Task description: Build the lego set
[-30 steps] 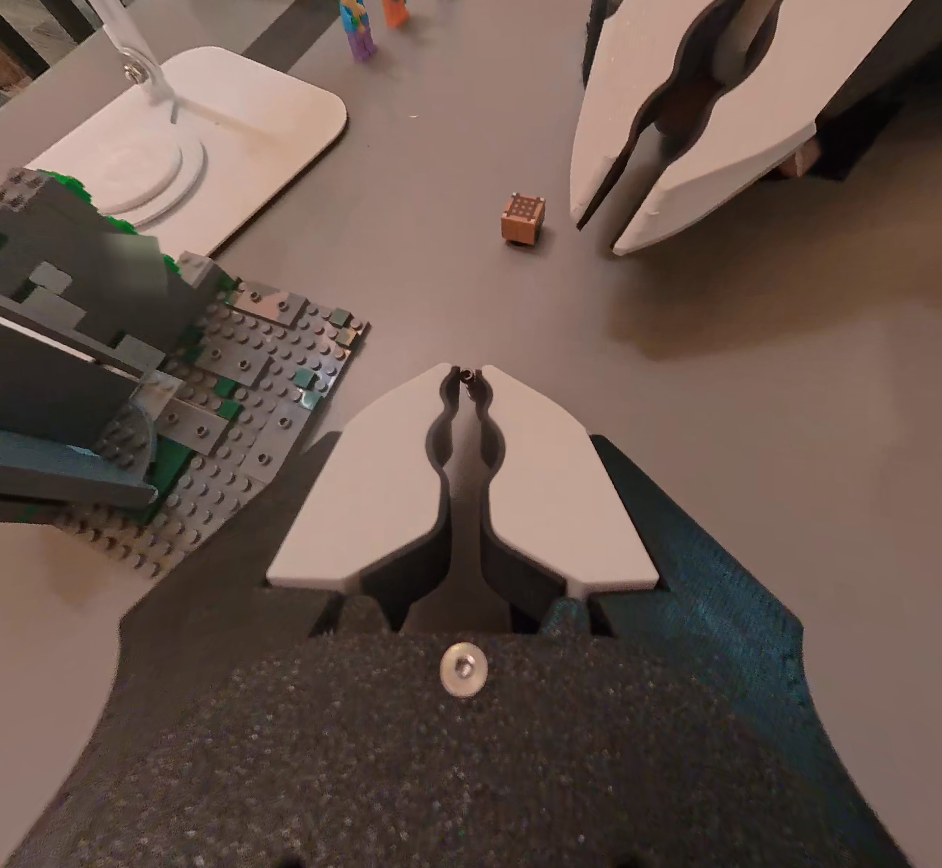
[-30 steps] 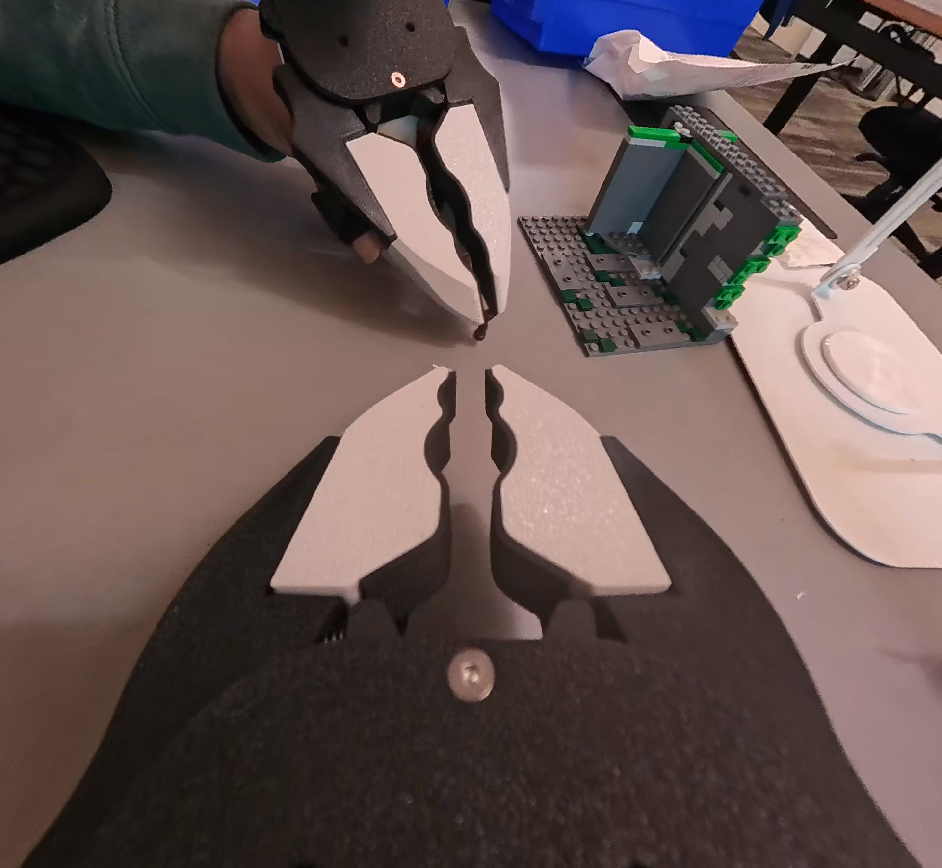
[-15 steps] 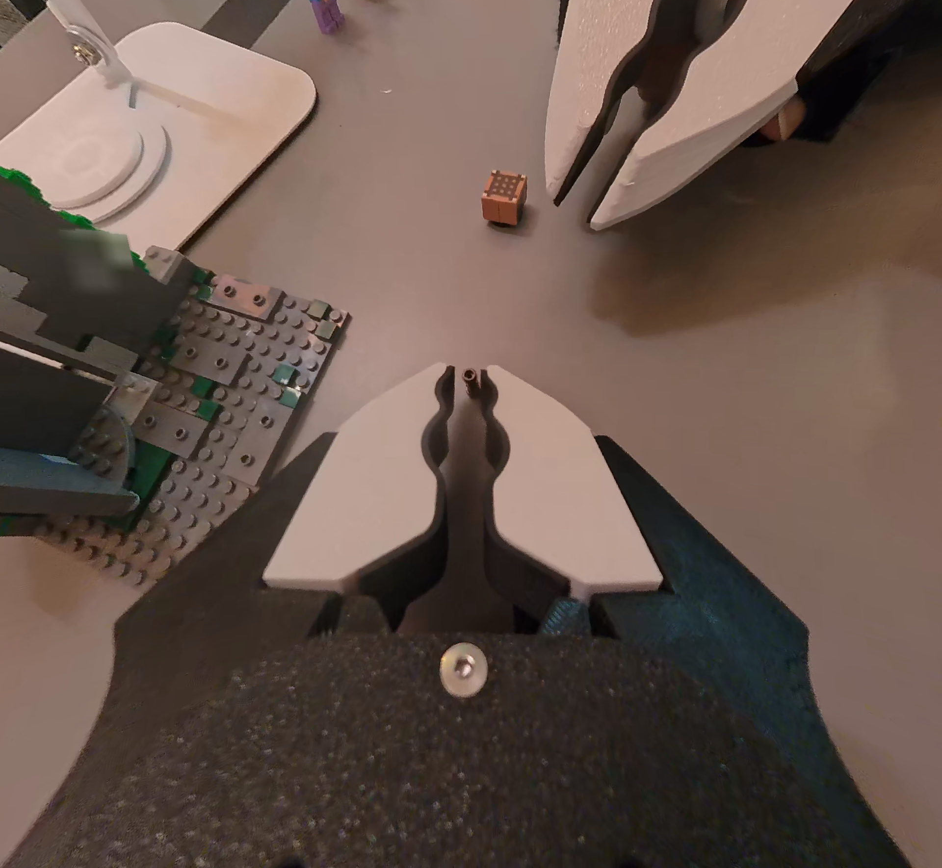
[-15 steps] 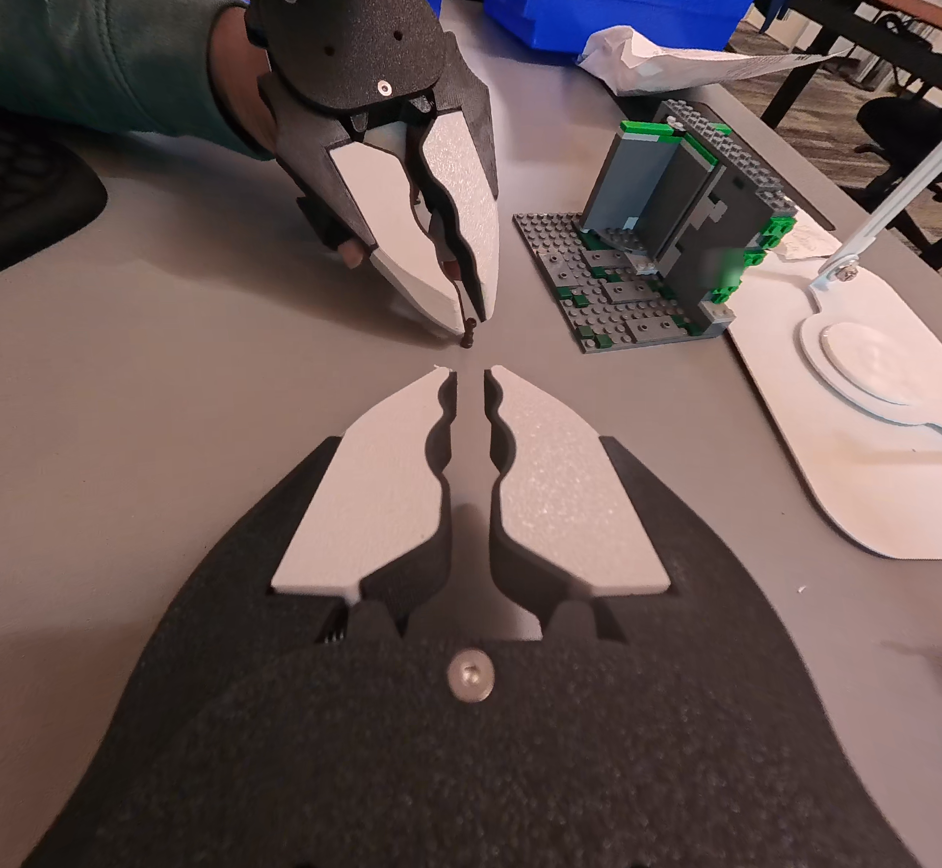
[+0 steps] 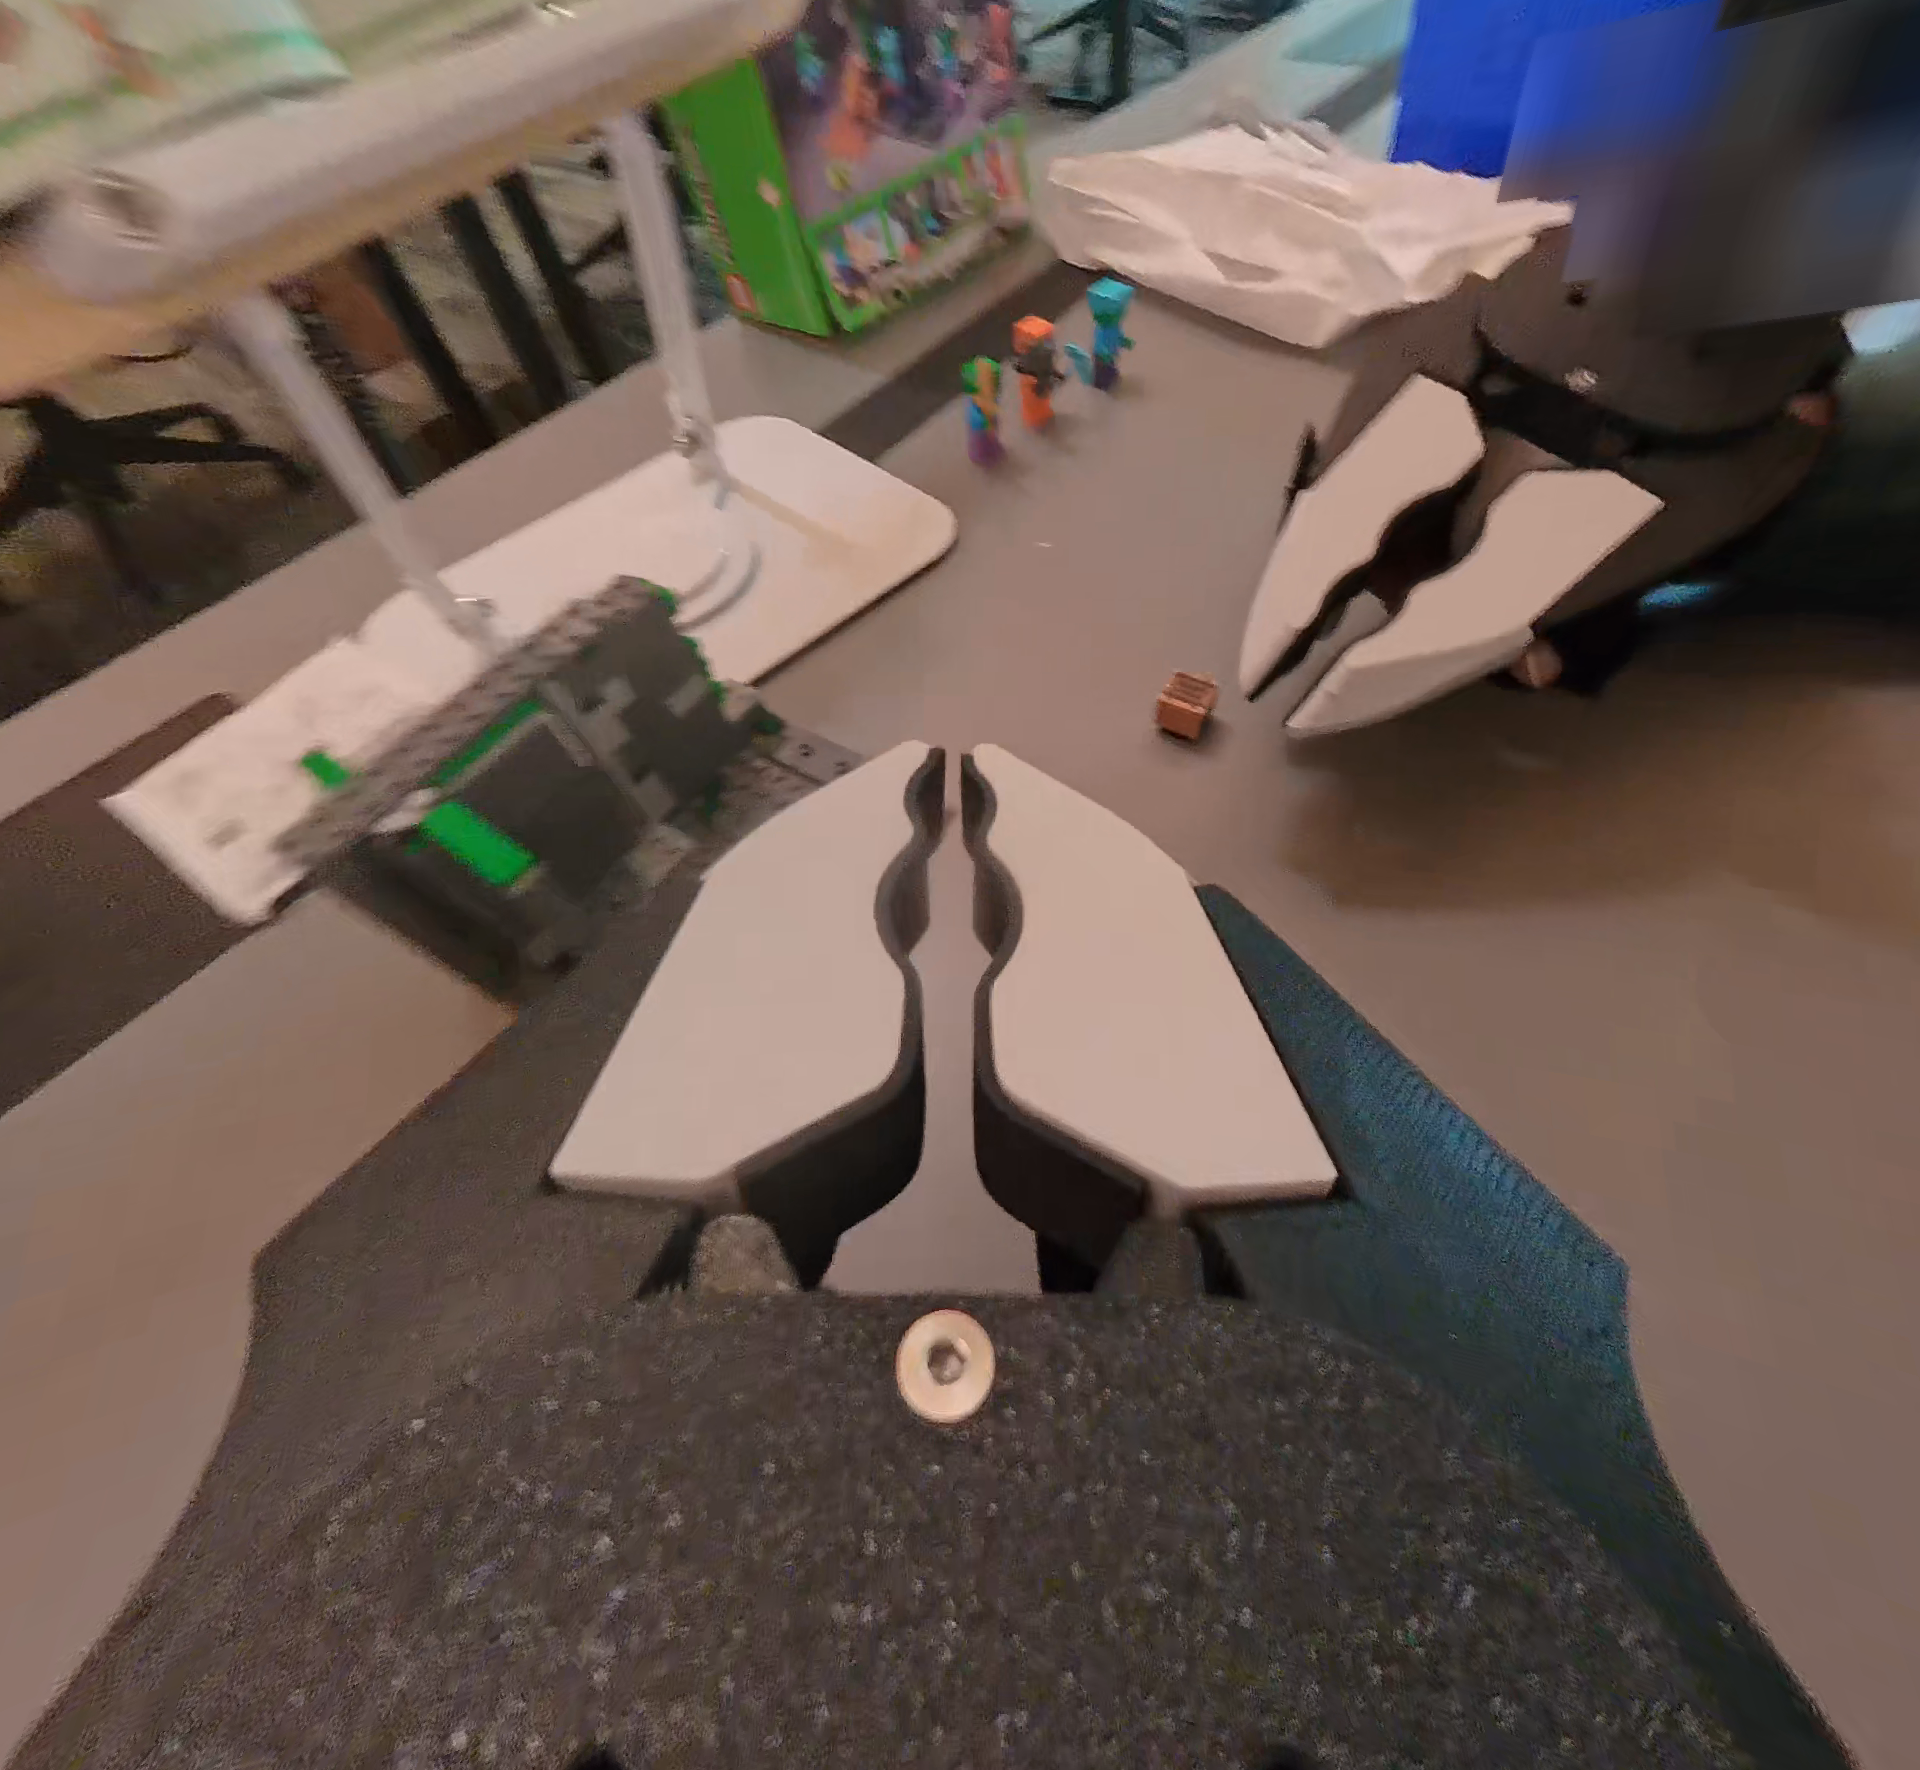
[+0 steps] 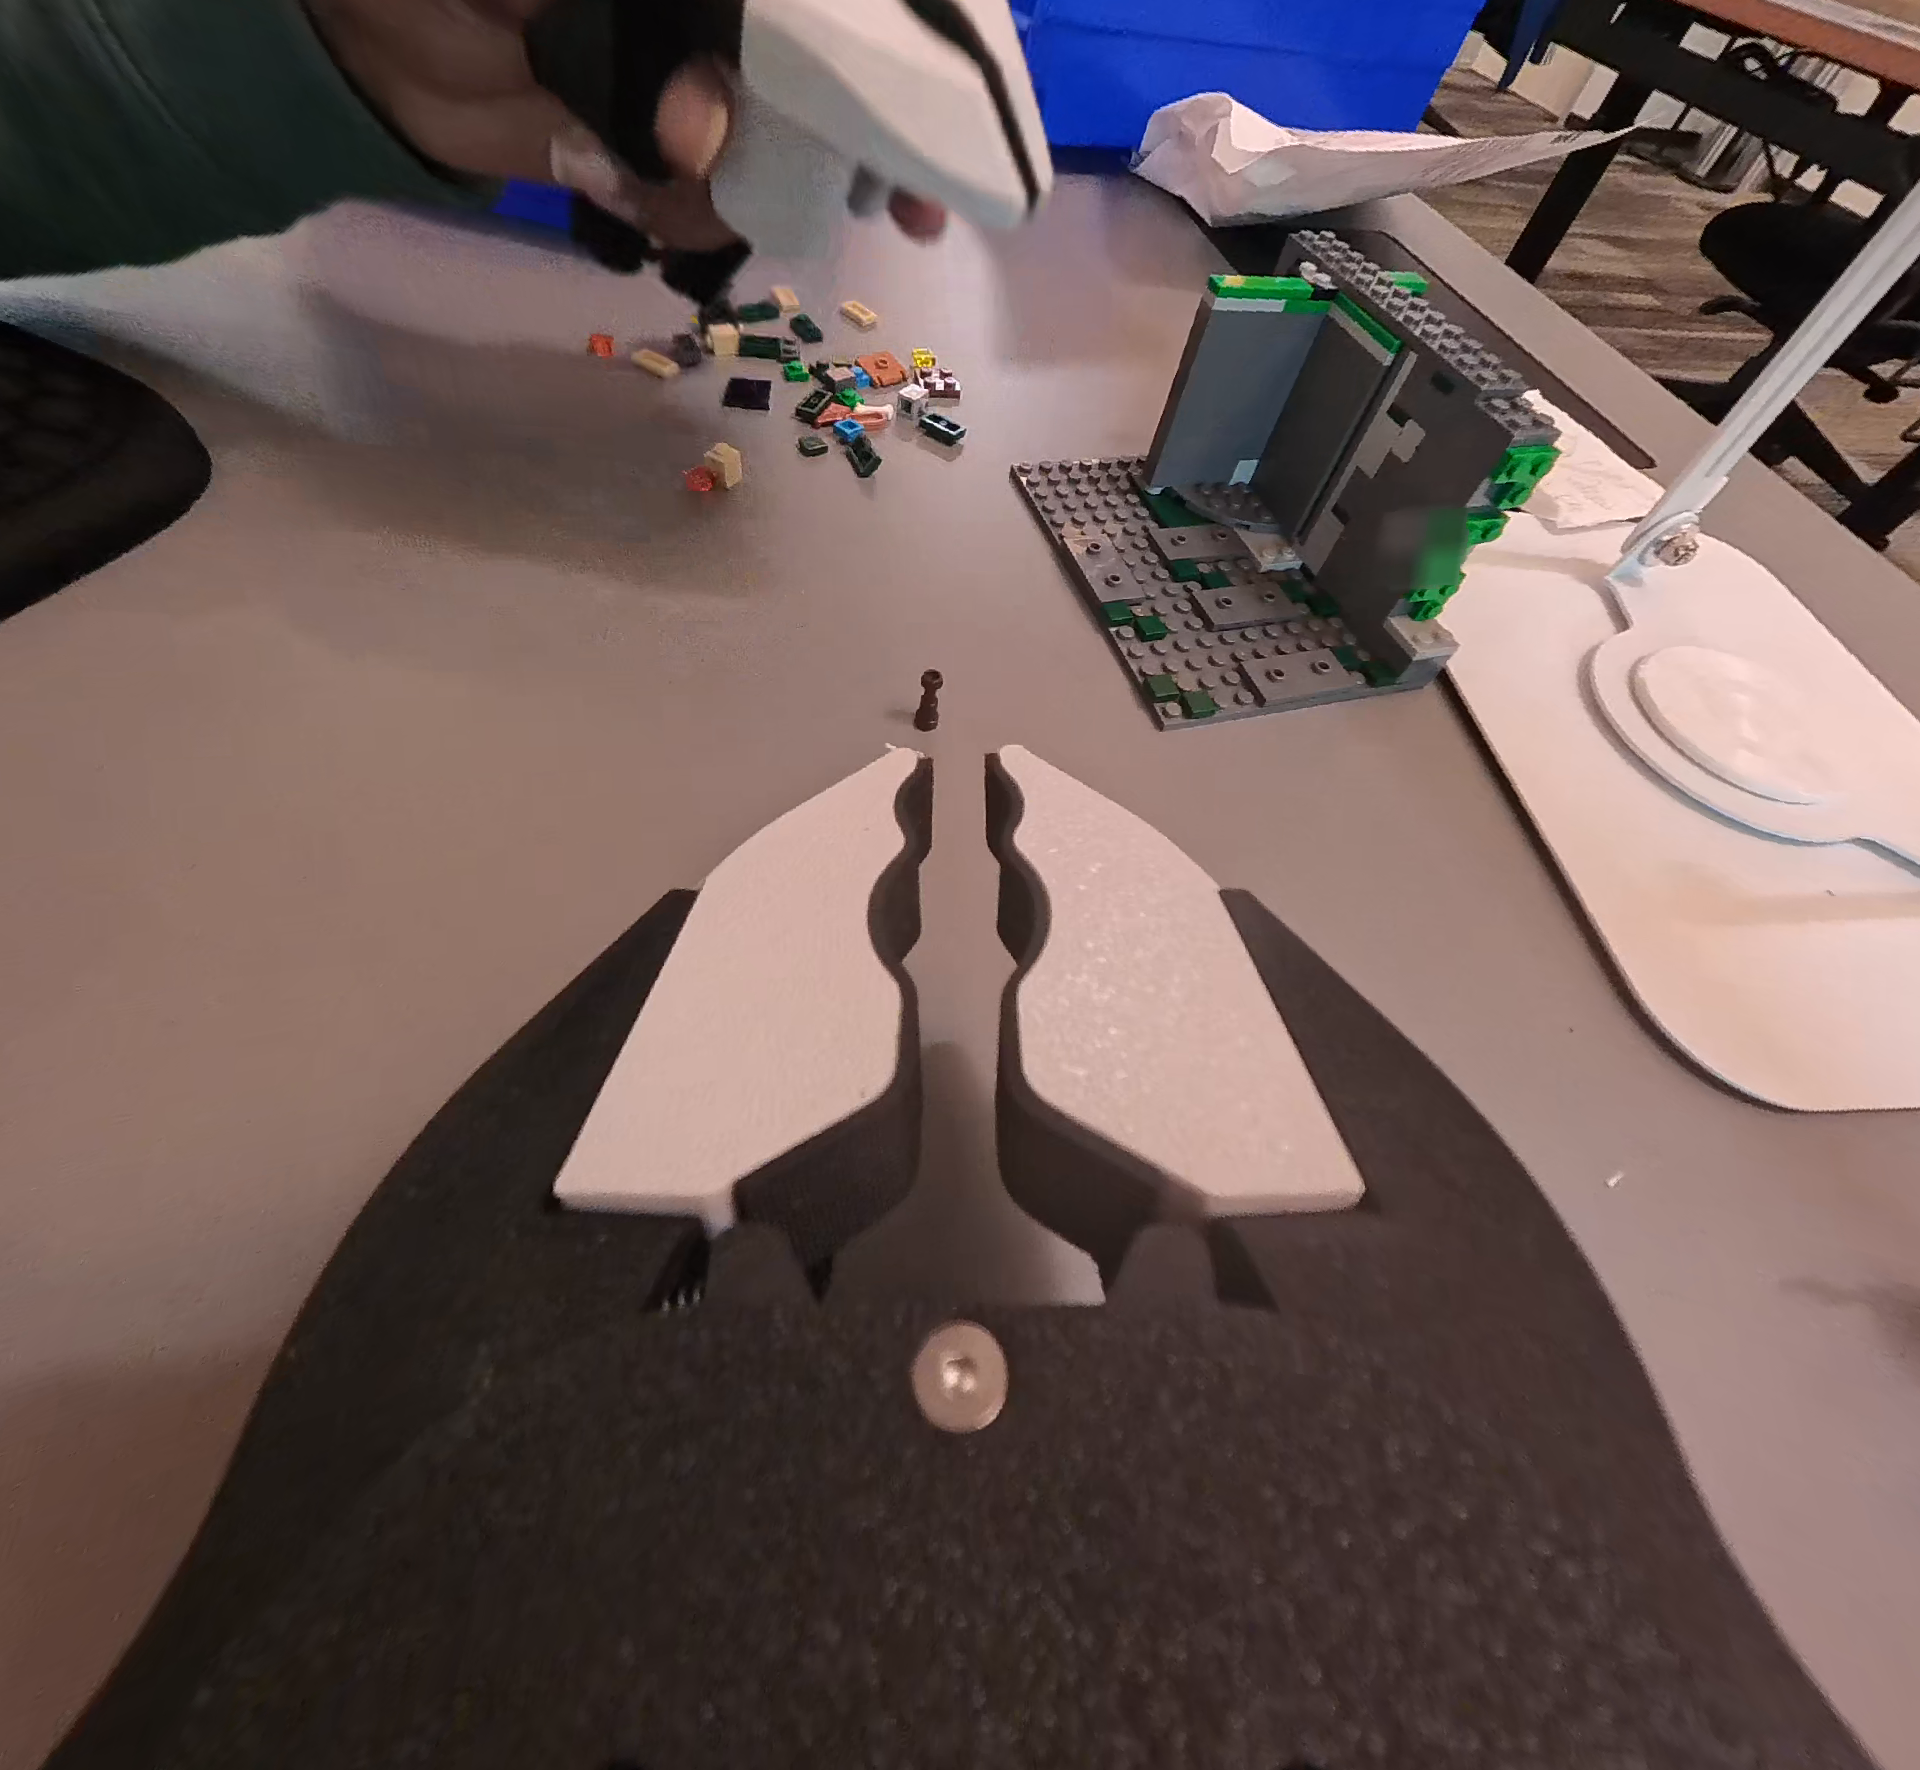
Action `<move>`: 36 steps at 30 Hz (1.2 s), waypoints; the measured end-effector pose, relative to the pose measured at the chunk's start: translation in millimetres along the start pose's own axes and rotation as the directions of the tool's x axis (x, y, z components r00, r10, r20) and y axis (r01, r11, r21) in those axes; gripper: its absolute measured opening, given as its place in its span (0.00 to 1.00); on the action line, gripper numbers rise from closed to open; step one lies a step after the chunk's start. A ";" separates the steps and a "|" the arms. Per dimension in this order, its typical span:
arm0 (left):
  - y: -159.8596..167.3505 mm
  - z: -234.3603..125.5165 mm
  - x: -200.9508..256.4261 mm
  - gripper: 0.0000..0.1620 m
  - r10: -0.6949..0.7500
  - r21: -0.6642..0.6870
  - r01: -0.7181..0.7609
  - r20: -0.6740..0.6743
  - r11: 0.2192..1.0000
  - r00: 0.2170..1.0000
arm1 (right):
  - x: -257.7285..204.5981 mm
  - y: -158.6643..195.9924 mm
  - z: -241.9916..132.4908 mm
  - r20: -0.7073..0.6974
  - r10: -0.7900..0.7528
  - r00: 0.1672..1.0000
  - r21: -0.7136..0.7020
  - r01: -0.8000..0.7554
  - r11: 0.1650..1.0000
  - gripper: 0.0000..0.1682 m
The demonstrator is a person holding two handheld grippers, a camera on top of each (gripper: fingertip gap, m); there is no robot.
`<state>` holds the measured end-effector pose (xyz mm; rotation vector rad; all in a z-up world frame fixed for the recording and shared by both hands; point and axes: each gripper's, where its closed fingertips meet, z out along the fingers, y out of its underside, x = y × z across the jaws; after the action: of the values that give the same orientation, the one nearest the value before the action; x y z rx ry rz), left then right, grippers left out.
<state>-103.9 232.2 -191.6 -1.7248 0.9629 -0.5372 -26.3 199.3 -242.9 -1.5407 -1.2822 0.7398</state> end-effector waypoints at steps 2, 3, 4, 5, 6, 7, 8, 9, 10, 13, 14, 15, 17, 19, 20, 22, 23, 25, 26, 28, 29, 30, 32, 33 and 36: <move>-4.4 -18.3 -14.2 0.00 -0.015 -0.004 0.015 0.065 1.000 0.998 | 0.2 -0.3 0.1 0.000 0.005 1.000 0.002 -0.005 1.000 0.05; -4.4 -27.5 -20.5 0.00 -0.025 -0.016 0.026 0.093 1.000 0.995 | 0.2 -0.2 0.2 0.000 0.007 1.000 0.002 -0.007 1.000 0.05; -3.4 -36.7 -26.4 0.00 -0.033 -0.027 0.037 0.119 0.999 0.992 | 0.2 0.0 0.3 0.000 0.008 1.000 0.002 -0.008 1.000 0.05; -1.0 -45.3 -30.9 0.00 -0.040 -0.045 0.047 0.136 0.998 0.990 | 0.2 0.2 0.5 0.000 0.009 1.000 0.001 -0.009 1.000 0.05; 3.8 -53.3 -35.0 0.00 -0.048 -0.074 0.060 0.154 0.995 0.987 | 0.0 0.5 0.7 0.000 0.009 1.000 0.000 -0.009 1.000 0.05; 10.0 -61.1 -38.3 0.00 -0.051 -0.110 0.070 0.170 0.991 0.984 | -0.4 0.7 1.0 0.000 0.008 1.000 -0.002 -0.008 1.000 0.05; 17.1 -68.4 -41.3 0.00 -0.052 -0.146 0.080 0.187 0.986 0.981 | -0.7 0.9 1.2 0.001 0.007 1.000 -0.003 -0.007 1.000 0.05; 25.6 -75.5 -43.7 0.00 -0.053 -0.191 0.093 0.203 0.977 0.978 | -1.0 1.1 1.4 0.001 0.005 1.000 -0.005 -0.005 1.000 0.05; 34.8 -82.1 -45.7 0.01 -0.052 -0.236 0.104 0.218 0.966 0.975 | -1.2 1.2 1.6 0.000 0.004 1.000 -0.006 -0.004 1.000 0.05; 63.8 -99.6 -45.2 0.05 -0.043 -0.372 0.130 0.235 0.919 0.971 | -1.3 1.5 1.7 -0.001 0.004 1.000 -0.008 -0.004 1.000 0.05; 73.1 -104.5 -43.7 0.07 -0.044 -0.409 0.140 0.236 0.902 0.971 | -1.4 1.5 1.7 -0.001 0.004 1.000 -0.008 -0.004 1.000 0.05; 81.7 -109.1 -42.1 0.07 -0.044 -0.442 0.149 0.239 0.885 0.970 | -1.3 1.5 1.7 -0.001 0.005 1.000 -0.008 -0.005 1.000 0.05; 96.5 -118.0 -38.9 0.09 -0.042 -0.489 0.161 0.246 0.857 0.968 | -1.4 1.6 1.7 0.000 0.005 1.000 -0.009 -0.005 1.000 0.04; 108.6 -126.4 -35.9 0.11 -0.036 -0.527 0.169 0.253 0.833 0.967 | -1.7 1.8 1.8 0.000 0.004 1.000 -0.010 -0.004 1.000 0.04; 113.9 -130.2 -33.4 0.13 -0.036 -0.545 0.172 0.251 0.820 0.967 | -1.7 1.8 1.8 0.000 0.004 1.000 -0.010 -0.004 1.000 0.04; 122.7 -136.1 -28.0 0.15 -0.035 -0.572 0.173 0.243 0.802 0.969 | -1.7 1.8 1.8 0.002 0.005 1.000 -0.010 -0.005 1.000 0.04; 127.0 -138.7 -24.6 0.16 -0.034 -0.588 0.169 0.234 0.791 0.972 | -1.7 1.8 1.8 0.002 0.006 1.000 -0.009 -0.006 1.000 0.04; 135.1 -142.5 -17.2 0.18 -0.030 -0.617 0.157 0.210 0.771 0.977 | -1.5 1.6 1.6 0.004 0.010 1.000 -0.008 -0.010 1.000 0.04; 138.0 -143.6 -14.2 0.18 -0.030 -0.625 0.152 0.201 0.765 0.979 | -1.5 1.6 1.5 0.004 0.011 1.000 -0.007 -0.011 1.000 0.04; 143.0 -144.0 -9.2 0.18 -0.036 -0.633 0.148 0.187 0.760 0.982 | -1.3 1.4 1.4 0.004 0.013 1.000 -0.005 -0.013 1.000 0.04; 145.0 -143.7 -7.9 0.18 -0.038 -0.633 0.150 0.186 0.759 0.982 | -1.3 1.4 1.4 0.004 0.013 1.000 -0.005 -0.013 1.000 0.04; 147.2 -143.2 -6.5 0.18 -0.045 -0.634 0.154 0.185 0.758 0.982 | -1.3 1.4 1.4 0.004 0.013 1.000 -0.005 -0.013 1.000 0.04; 148.9 -140.1 -4.0 0.17 -0.052 -0.623 0.155 0.180 0.767 0.982 | -1.4 1.5 1.5 0.003 0.012 1.000 -0.005 -0.012 1.000 0.04; 149.1 -138.2 -4.2 0.16 -0.050 -0.614 0.155 0.184 0.774 0.982 | -1.4 1.5 1.4 0.003 0.012 1.000 -0.005 -0.012 1.000 0.04; 142.3 -132.4 -9.7 0.00 -0.043 -0.551 0.158 0.217 0.819 0.975 | -1.2 1.3 1.3 0.002 0.013 1.000 -0.004 -0.013 1.000 0.04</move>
<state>-256.6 145.5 -275.4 -2.3261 0.9477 -0.1352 -27.3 198.6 -244.7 -1.5527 -1.2771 0.7484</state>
